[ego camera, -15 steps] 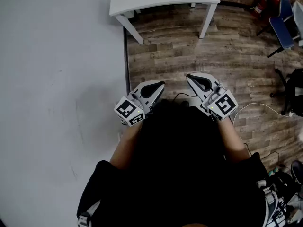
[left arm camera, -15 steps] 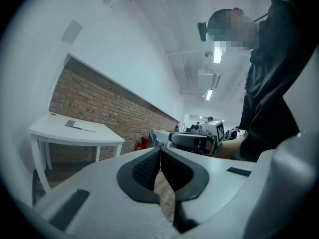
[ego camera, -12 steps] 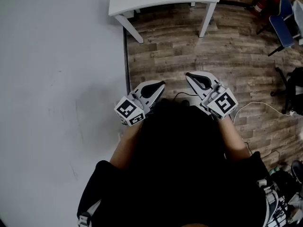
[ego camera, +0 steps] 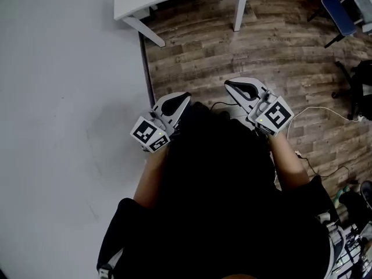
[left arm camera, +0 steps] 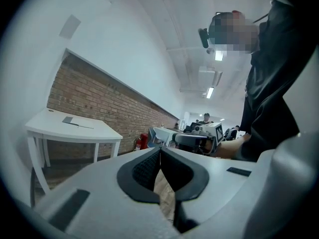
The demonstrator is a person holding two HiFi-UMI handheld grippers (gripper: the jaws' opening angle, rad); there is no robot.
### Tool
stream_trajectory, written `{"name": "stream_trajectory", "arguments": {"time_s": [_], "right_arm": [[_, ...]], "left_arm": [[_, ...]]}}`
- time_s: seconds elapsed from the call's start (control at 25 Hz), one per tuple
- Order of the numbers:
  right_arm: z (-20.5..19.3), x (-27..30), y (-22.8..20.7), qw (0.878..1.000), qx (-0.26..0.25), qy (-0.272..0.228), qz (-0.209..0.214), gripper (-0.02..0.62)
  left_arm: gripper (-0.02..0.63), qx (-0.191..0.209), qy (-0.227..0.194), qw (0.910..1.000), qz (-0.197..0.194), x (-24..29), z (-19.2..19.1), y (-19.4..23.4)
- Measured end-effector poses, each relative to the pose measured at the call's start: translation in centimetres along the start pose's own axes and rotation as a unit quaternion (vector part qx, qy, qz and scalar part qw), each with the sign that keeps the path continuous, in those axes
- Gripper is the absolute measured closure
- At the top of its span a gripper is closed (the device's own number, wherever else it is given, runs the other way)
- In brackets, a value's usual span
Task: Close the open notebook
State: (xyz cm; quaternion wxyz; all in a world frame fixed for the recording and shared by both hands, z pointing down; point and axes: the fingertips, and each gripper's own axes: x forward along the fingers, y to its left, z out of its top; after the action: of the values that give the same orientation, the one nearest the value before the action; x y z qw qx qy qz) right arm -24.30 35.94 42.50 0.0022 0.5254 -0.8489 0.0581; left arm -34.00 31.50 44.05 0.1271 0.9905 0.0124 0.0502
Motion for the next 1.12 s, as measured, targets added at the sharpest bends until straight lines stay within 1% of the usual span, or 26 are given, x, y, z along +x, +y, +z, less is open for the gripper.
{"name": "stream_trajectory", "arguments": {"time_s": [0.24, 0.4, 0.56, 0.64, 0.72, 0.88, 1.0, 1.12], "right_arm": [[0.6, -1.3, -2.6, 1.0, 0.004, -0.014, -0.015, 0.589], [0.0, -0.9, -4.9, 1.0, 0.019, -0.003, -0.019, 0.589], [-0.2, 0.3, -7.2, 1.0, 0.026, 0.008, -0.011, 0.589], [0.1, 2.0, -8.7, 1.0, 0.027, 0.011, -0.009, 0.589], [0.8, 3.7, -10.8, 0.999, 0.028, 0.014, -0.004, 0.589], [1.9, 6.1, -15.4, 0.999, 0.026, 0.029, 0.012, 0.589], [2.5, 7.9, -17.9, 0.999, 0.032, 0.037, 0.018, 0.589], [3.4, 9.7, -20.7, 0.998, 0.028, 0.05, 0.007, 0.589]], "left_arm": [[0.589, -0.003, 0.008, 0.9999, -0.012, 1.7, 0.0, 0.9], [0.589, -0.015, 0.007, 0.9997, -0.019, 3.6, 0.2, 3.4], [0.589, -0.02, -0.002, 0.9994, -0.029, 5.5, 1.2, 5.6], [0.59, -0.031, -0.003, 0.9992, -0.025, 6.3, 1.3, 7.9], [0.59, -0.052, -0.006, 0.9983, -0.024, 7.8, 1.6, 10.5], [0.589, -0.091, -0.023, 0.9946, -0.045, 11.3, 2.9, 14.1], [0.591, -0.104, -0.026, 0.9931, -0.049, 12.5, 3.8, 17.0], [0.591, -0.115, -0.025, 0.9912, -0.062, 13.8, 4.6, 20.1]]}}
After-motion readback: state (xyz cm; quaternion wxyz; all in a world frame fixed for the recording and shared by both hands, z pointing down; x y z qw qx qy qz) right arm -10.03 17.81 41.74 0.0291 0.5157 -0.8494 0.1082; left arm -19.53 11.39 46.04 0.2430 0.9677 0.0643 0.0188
